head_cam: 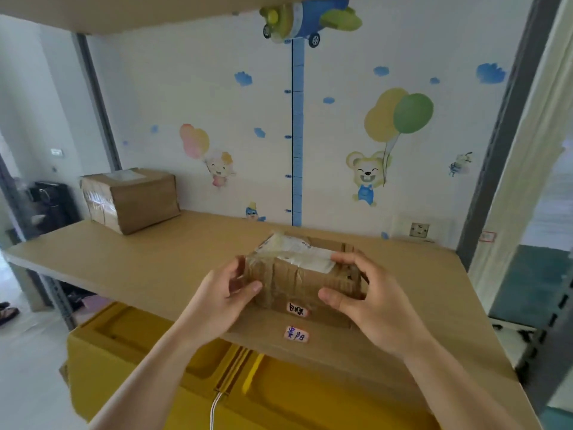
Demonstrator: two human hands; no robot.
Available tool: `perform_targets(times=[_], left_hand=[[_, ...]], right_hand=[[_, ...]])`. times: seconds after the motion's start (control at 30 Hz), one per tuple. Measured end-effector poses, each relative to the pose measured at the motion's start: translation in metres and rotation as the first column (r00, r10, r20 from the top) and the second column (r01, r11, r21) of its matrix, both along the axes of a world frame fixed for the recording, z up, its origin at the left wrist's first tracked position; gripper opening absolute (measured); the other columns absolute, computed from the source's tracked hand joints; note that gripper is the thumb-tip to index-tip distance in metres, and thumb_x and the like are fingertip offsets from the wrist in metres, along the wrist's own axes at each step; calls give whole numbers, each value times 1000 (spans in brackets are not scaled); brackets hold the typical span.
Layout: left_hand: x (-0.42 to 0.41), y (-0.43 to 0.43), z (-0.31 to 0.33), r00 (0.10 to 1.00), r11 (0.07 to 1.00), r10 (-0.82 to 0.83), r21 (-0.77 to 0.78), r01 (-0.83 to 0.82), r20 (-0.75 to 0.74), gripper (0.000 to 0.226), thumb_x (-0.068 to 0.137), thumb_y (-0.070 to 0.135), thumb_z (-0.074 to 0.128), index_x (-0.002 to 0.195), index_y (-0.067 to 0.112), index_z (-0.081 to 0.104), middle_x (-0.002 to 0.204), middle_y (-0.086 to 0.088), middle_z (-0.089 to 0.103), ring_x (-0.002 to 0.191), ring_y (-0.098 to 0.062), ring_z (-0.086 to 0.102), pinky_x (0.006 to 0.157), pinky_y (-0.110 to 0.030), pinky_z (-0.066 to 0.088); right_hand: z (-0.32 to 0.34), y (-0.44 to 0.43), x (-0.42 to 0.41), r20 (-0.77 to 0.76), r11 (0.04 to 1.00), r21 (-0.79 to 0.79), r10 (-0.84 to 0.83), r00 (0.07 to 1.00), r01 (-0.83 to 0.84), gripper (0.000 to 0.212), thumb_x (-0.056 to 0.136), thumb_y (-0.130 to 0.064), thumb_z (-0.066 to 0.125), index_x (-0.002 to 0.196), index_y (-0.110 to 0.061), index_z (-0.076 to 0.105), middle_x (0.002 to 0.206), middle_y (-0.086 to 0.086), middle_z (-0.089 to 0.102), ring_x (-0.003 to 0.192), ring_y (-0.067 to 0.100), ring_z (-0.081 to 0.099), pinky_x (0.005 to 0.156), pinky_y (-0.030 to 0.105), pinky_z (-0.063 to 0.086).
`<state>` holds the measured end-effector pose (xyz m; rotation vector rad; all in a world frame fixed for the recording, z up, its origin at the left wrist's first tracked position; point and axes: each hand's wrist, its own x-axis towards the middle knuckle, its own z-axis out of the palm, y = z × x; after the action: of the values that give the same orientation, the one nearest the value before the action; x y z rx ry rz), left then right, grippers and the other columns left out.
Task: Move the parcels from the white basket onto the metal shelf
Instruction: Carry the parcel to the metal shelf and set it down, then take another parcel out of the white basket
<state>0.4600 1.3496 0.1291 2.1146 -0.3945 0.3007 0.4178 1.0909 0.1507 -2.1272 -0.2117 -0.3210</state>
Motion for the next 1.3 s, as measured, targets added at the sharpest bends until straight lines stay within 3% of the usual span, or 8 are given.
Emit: perform_targets(times=[0.2,0.27,0.37,0.57,0.83,0.93,1.13,1.3], left_hand=[[-11,-2,5,974,964,-18,-256,77,227,43,94,30,68,135,21,57,125,23,71,125,0,63,104,-27,53],[-24,-13,14,869,934,116,-350,69,481,44,92,18,57,135,10,54,136,3,65,132,-24,59,110,-44,48],[-49,-53,42,773,933,-57,-241,266,631,46,86,9,50,131,3,56,136,-18,61,132,-38,57,106,-60,47],[-121,-175,67,690,814,-403,-110,570,601,48,88,9,50,133,-7,54,141,-22,58,139,-34,52,110,-52,45],[-257,-405,43,569,570,-647,-173,803,508,57,95,21,49,149,3,44,158,-11,48,150,-24,42,116,-55,40],[-314,-494,27,537,438,-724,-312,843,434,57,100,37,51,150,12,44,159,-7,49,147,-19,46,115,-53,42],[-426,-646,8,347,237,-880,-333,913,324,82,93,67,47,156,13,41,160,3,48,147,-11,44,117,-50,40],[-479,-757,-9,232,141,-945,-353,925,232,64,99,46,50,155,16,42,158,8,51,145,-3,45,115,-35,41]], right_hand=[[5,3,-10,69,995,81,-58,996,52,86,64,-72,76,142,-47,49,148,-16,54,136,4,52,115,46,45],[12,-1,-23,187,992,79,-110,976,96,92,61,-84,68,144,-50,44,163,-17,38,152,4,32,120,52,37],[25,-13,-59,318,983,182,-43,947,-16,80,67,-74,72,140,-53,47,162,-20,39,150,-4,32,118,44,38],[40,-94,-168,454,959,276,-77,888,-58,86,69,-58,81,144,-31,51,152,-19,55,145,3,47,107,33,51],[25,-287,-358,472,902,203,-430,769,380,78,83,-61,70,150,-27,47,148,-26,57,140,3,52,114,43,45],[10,-353,-433,426,820,186,-564,708,541,77,83,-56,70,150,-28,46,143,-38,55,136,-12,49,112,27,43],[-5,-458,-564,316,560,231,-816,484,796,68,81,-39,74,143,-44,50,135,-49,53,131,-21,47,115,39,43],[-27,-537,-623,266,448,349,-890,372,823,68,84,-38,81,146,-29,54,130,-27,68,121,-1,66,102,32,55]])
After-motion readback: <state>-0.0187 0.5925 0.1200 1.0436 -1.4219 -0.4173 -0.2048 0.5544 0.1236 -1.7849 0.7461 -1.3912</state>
